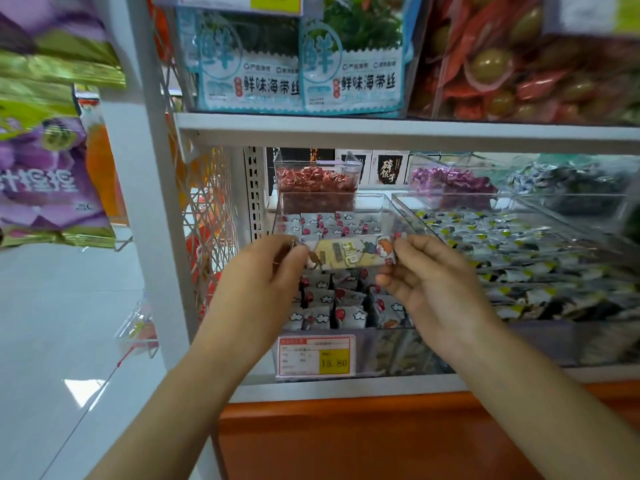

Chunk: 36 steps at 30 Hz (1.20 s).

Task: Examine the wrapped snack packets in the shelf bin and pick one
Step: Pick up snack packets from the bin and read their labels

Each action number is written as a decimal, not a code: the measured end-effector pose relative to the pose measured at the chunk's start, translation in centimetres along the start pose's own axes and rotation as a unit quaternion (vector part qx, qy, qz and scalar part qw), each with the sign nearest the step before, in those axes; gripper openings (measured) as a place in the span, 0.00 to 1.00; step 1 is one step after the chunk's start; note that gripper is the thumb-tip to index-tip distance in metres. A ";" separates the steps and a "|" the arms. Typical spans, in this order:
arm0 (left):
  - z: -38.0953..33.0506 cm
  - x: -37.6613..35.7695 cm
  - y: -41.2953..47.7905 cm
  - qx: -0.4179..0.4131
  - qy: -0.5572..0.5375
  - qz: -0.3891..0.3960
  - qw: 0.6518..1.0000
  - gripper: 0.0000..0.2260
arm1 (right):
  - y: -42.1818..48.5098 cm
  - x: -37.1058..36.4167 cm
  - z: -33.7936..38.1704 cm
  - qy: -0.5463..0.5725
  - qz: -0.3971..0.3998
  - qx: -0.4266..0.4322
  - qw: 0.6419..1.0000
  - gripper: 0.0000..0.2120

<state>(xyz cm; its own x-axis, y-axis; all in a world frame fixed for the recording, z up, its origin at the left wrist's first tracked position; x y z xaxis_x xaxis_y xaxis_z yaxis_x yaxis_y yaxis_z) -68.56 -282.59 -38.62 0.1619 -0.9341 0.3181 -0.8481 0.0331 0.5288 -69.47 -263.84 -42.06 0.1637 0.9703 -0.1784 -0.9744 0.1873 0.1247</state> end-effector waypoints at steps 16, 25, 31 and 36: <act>2.8 0.7 -0.8 0.153 -0.273 -0.046 0.949 0.17 | -0.2 -0.9 -0.4 0.103 0.054 -0.044 0.992 0.16; 2.6 -0.6 -0.5 0.171 -0.378 0.065 0.908 0.09 | 0.4 0.6 -0.3 0.101 0.007 -0.035 0.994 0.12; 2.7 -0.6 -0.7 0.180 -0.399 0.092 0.894 0.06 | 0.0 1.4 0.9 -0.115 -0.029 0.093 0.989 0.11; 2.5 -0.4 -0.7 0.169 -0.351 0.069 0.918 0.14 | -0.3 0.9 1.1 -0.186 -0.012 0.125 0.974 0.13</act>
<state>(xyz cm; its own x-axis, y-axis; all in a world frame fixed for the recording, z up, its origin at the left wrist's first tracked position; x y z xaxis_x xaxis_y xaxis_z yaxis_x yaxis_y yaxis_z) -69.34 -283.12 -41.06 -0.2244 -0.9319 -0.2849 -0.9633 0.1679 0.2094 -68.89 -262.87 -41.19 0.2761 0.9448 0.1766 -0.9090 0.1970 0.3673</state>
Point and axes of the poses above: each hand's wrist, its own y-axis towards the middle knuckle, its own x-axis out of the back of the hand, z = x × y, the point moved 7 cm from there along y, towards the middle knuckle, and after that the axes turned 15 degrees about -y, right-handed, at the moved point
